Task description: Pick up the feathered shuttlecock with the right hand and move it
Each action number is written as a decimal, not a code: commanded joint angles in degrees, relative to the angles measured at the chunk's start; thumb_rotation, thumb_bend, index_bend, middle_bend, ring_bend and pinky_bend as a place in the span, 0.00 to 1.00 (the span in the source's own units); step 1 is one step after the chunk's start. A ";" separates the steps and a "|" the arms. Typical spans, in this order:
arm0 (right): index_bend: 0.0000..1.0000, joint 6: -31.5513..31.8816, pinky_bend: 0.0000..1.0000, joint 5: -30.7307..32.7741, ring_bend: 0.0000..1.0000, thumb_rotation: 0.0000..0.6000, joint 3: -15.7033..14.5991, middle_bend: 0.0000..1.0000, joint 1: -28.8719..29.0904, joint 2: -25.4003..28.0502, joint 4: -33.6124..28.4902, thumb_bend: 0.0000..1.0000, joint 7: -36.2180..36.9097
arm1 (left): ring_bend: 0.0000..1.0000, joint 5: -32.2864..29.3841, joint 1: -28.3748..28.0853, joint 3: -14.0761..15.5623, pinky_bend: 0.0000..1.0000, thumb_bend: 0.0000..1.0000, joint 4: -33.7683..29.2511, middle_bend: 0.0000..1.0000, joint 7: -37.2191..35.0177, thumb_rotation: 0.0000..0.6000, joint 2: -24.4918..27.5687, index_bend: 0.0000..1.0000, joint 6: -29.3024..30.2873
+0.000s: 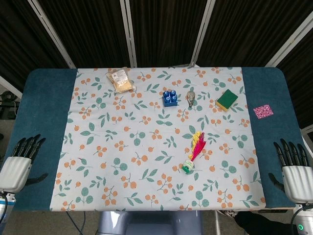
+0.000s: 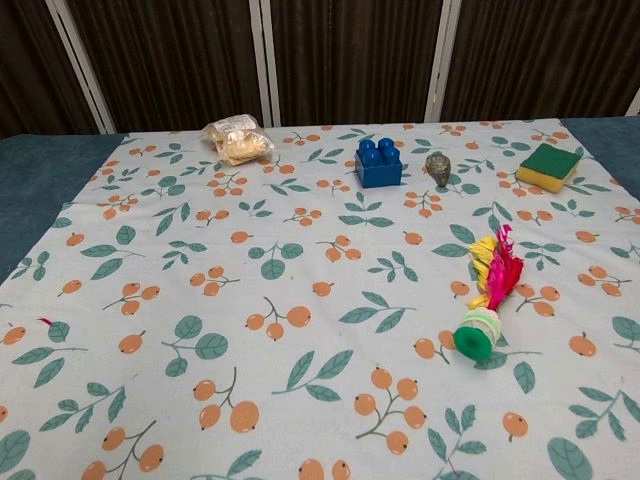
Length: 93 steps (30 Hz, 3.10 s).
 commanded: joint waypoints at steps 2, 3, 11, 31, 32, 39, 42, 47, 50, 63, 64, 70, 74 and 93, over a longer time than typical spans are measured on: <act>0.04 0.02 0.00 0.00 0.00 1.00 -0.03 0.00 -0.03 -0.01 -0.01 0.14 0.02 | 0.00 0.04 0.02 0.04 0.00 0.07 -0.02 0.00 -0.03 1.00 0.02 0.00 0.00; 0.04 0.02 0.00 0.01 0.00 1.00 -0.02 0.00 -0.03 -0.02 -0.02 0.14 0.04 | 0.00 0.07 0.02 0.05 0.00 0.07 -0.03 0.00 -0.03 1.00 0.03 0.00 0.02; 0.04 0.13 0.00 -1.13 0.00 1.00 -0.15 0.00 0.33 0.08 0.09 0.14 0.58 | 0.00 0.43 0.08 0.12 0.00 0.08 -0.01 0.00 -0.15 1.00 0.05 0.00 0.30; 0.33 -13.33 0.00 -8.91 0.00 1.00 3.02 0.09 16.39 -2.14 7.58 0.14 14.28 | 0.00 -0.07 0.01 -0.28 0.00 0.07 0.31 0.00 -0.06 1.00 -0.21 0.00 0.36; 0.35 -14.29 0.00 -9.29 0.00 1.00 3.18 0.10 17.67 -3.16 8.59 0.14 14.61 | 0.00 -0.12 0.03 -0.28 0.00 0.07 0.30 0.00 -0.08 1.00 -0.19 0.00 0.36; 0.40 -20.14 0.00 -8.60 0.00 1.00 3.33 0.14 22.64 -8.56 13.28 0.14 14.55 | 0.00 -0.14 0.12 -0.23 0.00 0.07 0.21 0.00 -0.50 1.00 -0.03 0.00 0.42; 0.40 -22.60 0.00 -8.48 0.00 1.00 3.00 0.14 24.62 -11.03 15.70 0.14 13.78 | 0.00 -0.13 0.11 -0.24 0.00 0.07 0.18 0.00 -0.74 1.00 0.02 0.00 0.41; 0.39 -26.33 0.00 -8.83 0.00 1.00 2.21 0.14 27.76 -14.05 18.49 0.14 12.11 | 0.00 -0.25 0.06 -0.19 0.00 0.07 0.09 0.00 -1.11 1.00 0.15 0.00 0.16; 0.39 -28.15 0.00 -8.88 0.00 1.00 1.97 0.14 29.43 -15.50 19.39 0.14 10.86 | 0.00 -0.27 0.05 -0.16 0.00 0.07 -0.01 0.00 -1.22 1.00 0.21 0.00 0.07; 0.39 -33.81 0.00 -5.74 0.00 1.00 2.35 0.14 33.80 -20.83 25.60 0.18 7.12 | 0.00 -1.14 -0.02 -0.21 0.00 0.07 -0.30 0.00 -2.07 1.00 0.49 0.00 -0.65; 0.39 -33.98 0.00 -5.55 0.00 1.00 2.31 0.14 33.97 -21.14 26.20 0.19 7.17 | 0.00 -1.20 -0.04 -0.22 0.00 0.07 -0.32 0.00 -2.11 1.00 0.49 0.00 -0.72; 0.40 -34.59 0.00 -4.53 0.00 1.00 1.89 0.14 34.86 -22.91 29.93 0.20 8.43 | 0.00 -1.61 -0.11 -0.29 0.00 0.07 -0.50 0.00 -2.21 1.00 0.51 0.00 -1.05; 0.41 -34.66 0.00 -4.06 0.00 1.00 1.58 0.14 35.30 -24.07 31.97 0.20 9.33 | 0.00 -1.94 -0.19 -0.28 0.00 0.07 -0.71 0.00 -2.27 1.00 0.51 0.00 -1.45; 0.53 -34.12 0.00 -2.68 0.00 1.00 -0.04 0.19 36.06 -27.51 36.89 0.28 10.82 | 0.00 -2.98 -0.30 -0.46 0.00 0.07 -1.29 0.00 -2.99 1.00 0.86 0.00 -2.20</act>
